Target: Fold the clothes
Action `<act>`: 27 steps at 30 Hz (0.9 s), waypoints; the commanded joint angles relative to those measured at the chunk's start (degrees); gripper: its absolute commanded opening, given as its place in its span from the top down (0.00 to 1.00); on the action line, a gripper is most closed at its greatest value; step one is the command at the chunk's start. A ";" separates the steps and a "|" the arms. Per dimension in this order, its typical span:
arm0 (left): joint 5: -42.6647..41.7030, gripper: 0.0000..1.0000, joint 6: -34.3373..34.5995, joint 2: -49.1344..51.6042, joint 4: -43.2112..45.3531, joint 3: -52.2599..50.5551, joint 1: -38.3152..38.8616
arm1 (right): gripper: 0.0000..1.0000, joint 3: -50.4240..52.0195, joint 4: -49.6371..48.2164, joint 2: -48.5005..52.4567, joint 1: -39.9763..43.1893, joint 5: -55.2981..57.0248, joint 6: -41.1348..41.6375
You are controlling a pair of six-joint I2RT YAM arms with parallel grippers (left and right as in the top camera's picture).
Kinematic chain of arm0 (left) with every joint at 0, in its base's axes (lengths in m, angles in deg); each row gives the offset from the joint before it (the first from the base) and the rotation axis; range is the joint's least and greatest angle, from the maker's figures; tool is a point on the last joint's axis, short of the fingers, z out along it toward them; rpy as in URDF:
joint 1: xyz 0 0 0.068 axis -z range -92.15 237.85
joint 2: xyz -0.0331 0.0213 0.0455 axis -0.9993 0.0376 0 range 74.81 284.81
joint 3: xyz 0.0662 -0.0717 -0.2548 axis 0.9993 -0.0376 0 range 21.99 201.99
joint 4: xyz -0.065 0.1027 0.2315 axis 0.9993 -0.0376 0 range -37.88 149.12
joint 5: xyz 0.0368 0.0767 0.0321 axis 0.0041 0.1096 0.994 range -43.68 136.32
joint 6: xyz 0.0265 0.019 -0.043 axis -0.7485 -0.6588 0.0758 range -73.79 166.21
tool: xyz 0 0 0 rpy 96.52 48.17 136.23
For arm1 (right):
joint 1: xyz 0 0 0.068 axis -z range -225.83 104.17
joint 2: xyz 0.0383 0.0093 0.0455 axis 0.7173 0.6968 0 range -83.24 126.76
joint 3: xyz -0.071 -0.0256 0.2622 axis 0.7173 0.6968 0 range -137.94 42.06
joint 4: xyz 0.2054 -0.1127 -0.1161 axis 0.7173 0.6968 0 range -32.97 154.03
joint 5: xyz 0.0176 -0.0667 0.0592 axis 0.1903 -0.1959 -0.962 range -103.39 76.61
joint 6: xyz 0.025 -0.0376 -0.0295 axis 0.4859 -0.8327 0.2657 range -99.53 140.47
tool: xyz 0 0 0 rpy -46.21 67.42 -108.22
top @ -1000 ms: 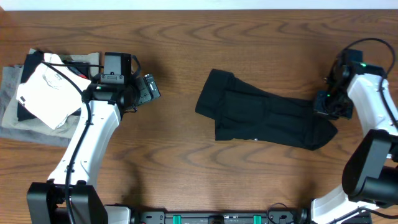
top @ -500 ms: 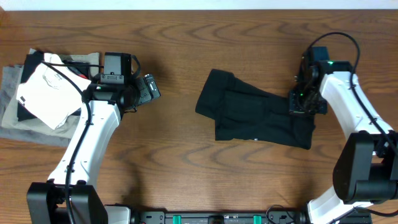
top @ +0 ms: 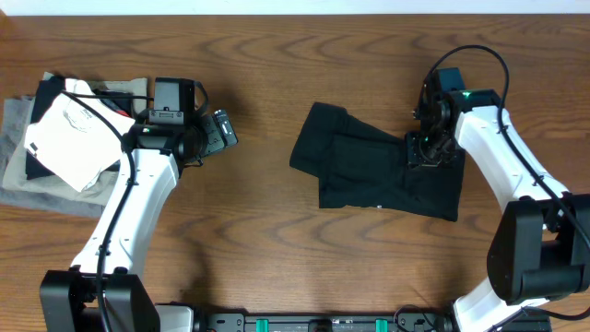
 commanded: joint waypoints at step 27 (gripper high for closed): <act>0.70 0.02 -0.35 0.00 0.00 -0.74 -0.35 | 0.99 14.25 -7.13 -1.22 1.53 -16.39 1.55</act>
